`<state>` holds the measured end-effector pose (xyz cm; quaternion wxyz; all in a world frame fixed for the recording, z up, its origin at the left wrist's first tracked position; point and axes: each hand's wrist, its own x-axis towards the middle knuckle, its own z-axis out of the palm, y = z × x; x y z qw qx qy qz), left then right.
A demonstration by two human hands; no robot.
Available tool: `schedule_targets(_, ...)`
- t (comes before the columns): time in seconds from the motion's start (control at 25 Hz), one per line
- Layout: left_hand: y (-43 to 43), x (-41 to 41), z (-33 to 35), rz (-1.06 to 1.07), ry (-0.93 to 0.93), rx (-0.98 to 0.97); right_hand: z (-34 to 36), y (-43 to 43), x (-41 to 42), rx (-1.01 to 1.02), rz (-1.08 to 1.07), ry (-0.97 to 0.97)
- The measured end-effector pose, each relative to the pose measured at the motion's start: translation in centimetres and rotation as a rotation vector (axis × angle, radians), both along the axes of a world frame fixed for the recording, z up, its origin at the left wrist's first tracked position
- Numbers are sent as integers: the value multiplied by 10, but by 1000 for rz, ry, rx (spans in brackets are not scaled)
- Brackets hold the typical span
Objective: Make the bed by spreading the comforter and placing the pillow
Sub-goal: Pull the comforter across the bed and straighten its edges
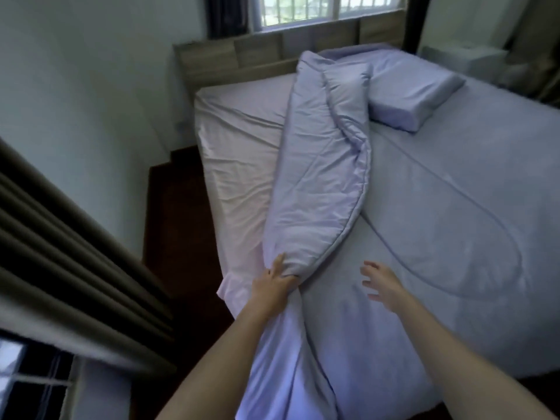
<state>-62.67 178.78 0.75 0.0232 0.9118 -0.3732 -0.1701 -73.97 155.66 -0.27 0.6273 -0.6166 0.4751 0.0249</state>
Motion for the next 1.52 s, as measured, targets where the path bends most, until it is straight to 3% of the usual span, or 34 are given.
schedule_targets(0.12,32,53,-15,-38,-56,-130,-12,6,24,18,-114,-36)
schedule_targets(0.28,107,132,-39,138,-38,-109,-46,49,63,-200,-161,107)
schedule_targets(0.4,149,156,-61,321,195,-83,-71,105,93,-438,31,323)
schedule_targets(0.52,161,177,-86,392,485,-46,-69,163,123,-503,371,488)
schedule_targets(0.64,157,207,-90,251,643,115,-66,188,138,-504,470,584)
schedule_targets(0.76,146,235,-84,40,533,244,-72,189,139,-480,465,665)
schedule_targets(0.92,120,279,-62,-109,462,201,-82,201,160,-461,354,707)
schedule_targets(1.24,-22,412,-27,-312,279,73,-88,170,283,-681,14,415)
schedule_targets(1.4,-81,452,-35,-429,276,93,-73,127,368,-492,-168,59)
schedule_targets(1.52,-103,484,-37,-460,287,113,-66,110,409,-382,-131,-32)
